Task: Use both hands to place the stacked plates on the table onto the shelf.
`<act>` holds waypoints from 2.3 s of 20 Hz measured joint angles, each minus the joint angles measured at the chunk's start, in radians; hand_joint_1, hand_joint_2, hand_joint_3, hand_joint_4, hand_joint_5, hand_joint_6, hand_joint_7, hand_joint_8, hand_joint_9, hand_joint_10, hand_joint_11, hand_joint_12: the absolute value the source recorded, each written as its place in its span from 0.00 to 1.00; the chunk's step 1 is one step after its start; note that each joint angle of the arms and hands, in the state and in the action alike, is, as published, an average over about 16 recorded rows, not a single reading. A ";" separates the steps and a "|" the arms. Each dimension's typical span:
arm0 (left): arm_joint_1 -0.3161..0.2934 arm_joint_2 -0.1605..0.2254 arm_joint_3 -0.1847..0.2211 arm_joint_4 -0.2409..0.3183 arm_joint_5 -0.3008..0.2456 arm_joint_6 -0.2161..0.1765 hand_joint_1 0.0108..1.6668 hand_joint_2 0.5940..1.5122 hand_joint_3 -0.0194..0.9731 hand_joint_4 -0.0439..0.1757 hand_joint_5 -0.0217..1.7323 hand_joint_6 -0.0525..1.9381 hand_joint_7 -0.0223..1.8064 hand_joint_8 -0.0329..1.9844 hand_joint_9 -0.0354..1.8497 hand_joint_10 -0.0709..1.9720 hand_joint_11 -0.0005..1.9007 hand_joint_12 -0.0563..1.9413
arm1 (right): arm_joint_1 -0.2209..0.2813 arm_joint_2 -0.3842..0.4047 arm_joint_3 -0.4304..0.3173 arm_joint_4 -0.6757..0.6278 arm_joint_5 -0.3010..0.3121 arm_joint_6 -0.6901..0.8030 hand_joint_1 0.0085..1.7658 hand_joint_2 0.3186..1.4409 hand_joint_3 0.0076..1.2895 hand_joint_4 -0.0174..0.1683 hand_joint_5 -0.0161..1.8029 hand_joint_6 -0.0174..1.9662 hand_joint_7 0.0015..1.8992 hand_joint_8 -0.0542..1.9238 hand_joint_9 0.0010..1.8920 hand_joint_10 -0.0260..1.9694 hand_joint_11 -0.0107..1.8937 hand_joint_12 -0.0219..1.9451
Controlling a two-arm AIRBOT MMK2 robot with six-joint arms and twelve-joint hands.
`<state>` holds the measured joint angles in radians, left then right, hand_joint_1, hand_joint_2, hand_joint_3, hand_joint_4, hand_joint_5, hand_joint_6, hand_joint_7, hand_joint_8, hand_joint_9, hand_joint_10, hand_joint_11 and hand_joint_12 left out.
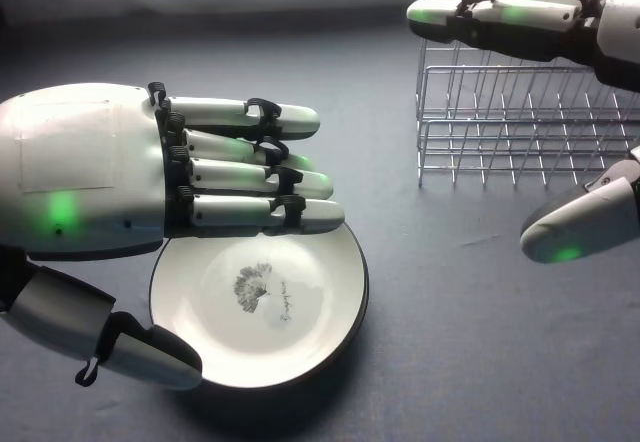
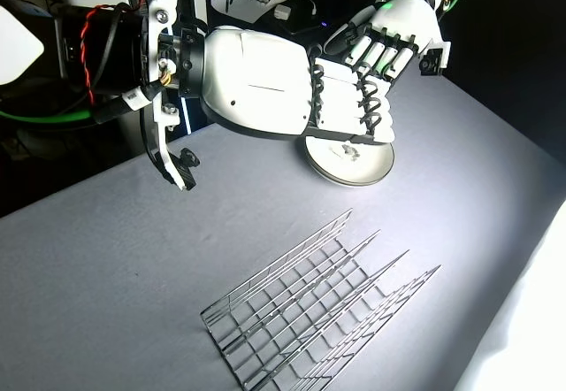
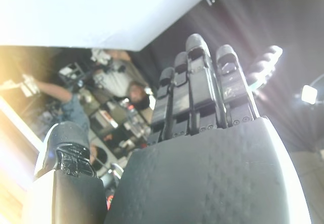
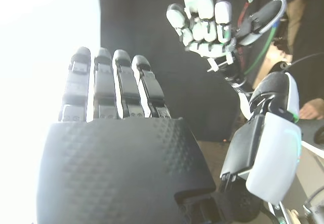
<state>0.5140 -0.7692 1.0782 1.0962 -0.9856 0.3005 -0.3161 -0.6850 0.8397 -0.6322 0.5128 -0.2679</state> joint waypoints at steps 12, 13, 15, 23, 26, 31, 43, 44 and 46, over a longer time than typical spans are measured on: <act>-0.029 0.000 0.015 0.075 -0.019 -0.079 0.01 0.69 0.03 0.20 0.04 0.02 0.02 0.01 0.03 0.03 0.01 0.04 | -0.002 -0.010 0.011 -0.008 -0.005 -0.001 0.01 0.89 0.01 0.08 0.14 0.02 0.12 0.04 0.11 0.02 0.01 0.30; -0.037 0.000 0.019 0.093 -0.024 -0.094 0.01 0.69 0.02 0.20 0.04 0.02 0.02 0.01 0.03 0.03 0.01 0.04 | -0.003 -0.013 0.014 -0.009 -0.006 -0.002 0.01 0.89 0.01 0.08 0.14 0.02 0.12 0.04 0.11 0.02 0.01 0.30; -0.055 -0.004 0.030 0.140 -0.039 -0.130 0.01 0.69 0.03 0.20 0.03 0.02 0.02 0.01 0.03 0.03 0.01 0.04 | -0.006 -0.019 0.019 -0.012 -0.007 -0.002 0.01 0.89 0.01 0.08 0.15 0.02 0.12 0.04 0.11 0.02 0.01 0.31; -0.133 -0.036 0.119 0.369 -0.133 -0.277 0.06 0.65 0.03 0.19 0.03 0.02 0.02 0.01 0.03 0.03 0.01 0.04 | -0.042 -0.058 0.057 -0.061 0.021 -0.006 0.01 0.89 0.01 0.08 0.16 0.02 0.13 0.04 0.13 0.02 0.01 0.35; -0.154 -0.056 0.158 0.465 -0.169 -0.330 0.13 0.61 0.03 0.20 0.02 0.02 0.02 0.01 0.03 0.03 0.01 0.04 | -0.065 -0.072 0.079 -0.104 0.058 -0.008 0.01 0.89 0.01 0.08 0.17 0.02 0.14 0.04 0.13 0.02 0.01 0.37; -0.159 -0.094 0.219 0.585 -0.202 -0.393 0.26 0.55 0.02 0.20 0.02 0.02 0.02 0.01 0.03 0.03 0.01 0.04 | -0.099 -0.093 0.124 -0.197 0.147 -0.011 0.02 0.89 0.01 0.09 0.17 0.02 0.14 0.04 0.14 0.02 0.01 0.37; -0.099 -0.193 0.358 0.722 -0.172 -0.442 0.45 0.54 0.03 0.21 0.02 0.02 0.02 0.01 0.03 0.03 0.02 0.04 | -0.136 -0.115 0.196 -0.337 0.298 -0.016 0.04 0.89 0.01 0.12 0.19 0.02 0.17 0.04 0.15 0.02 0.02 0.39; -0.093 -0.201 0.371 0.729 -0.169 -0.442 0.45 0.55 0.03 0.22 0.02 0.02 0.02 0.01 0.03 0.03 0.01 0.04 | -0.136 -0.115 0.197 -0.339 0.301 -0.017 0.04 0.89 0.01 0.12 0.19 0.02 0.17 0.04 0.15 0.02 0.02 0.39; -0.082 -0.216 0.396 0.738 -0.163 -0.441 0.43 0.56 0.03 0.22 0.02 0.02 0.02 0.01 0.03 0.03 0.01 0.04 | -0.137 -0.116 0.198 -0.340 0.304 -0.017 0.04 0.89 0.01 0.12 0.19 0.02 0.17 0.04 0.15 0.02 0.02 0.39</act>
<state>0.4318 -0.9851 1.4737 1.8346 -1.1488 -0.1407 -0.4532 -0.8009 1.0382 -0.9722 0.8165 -0.2848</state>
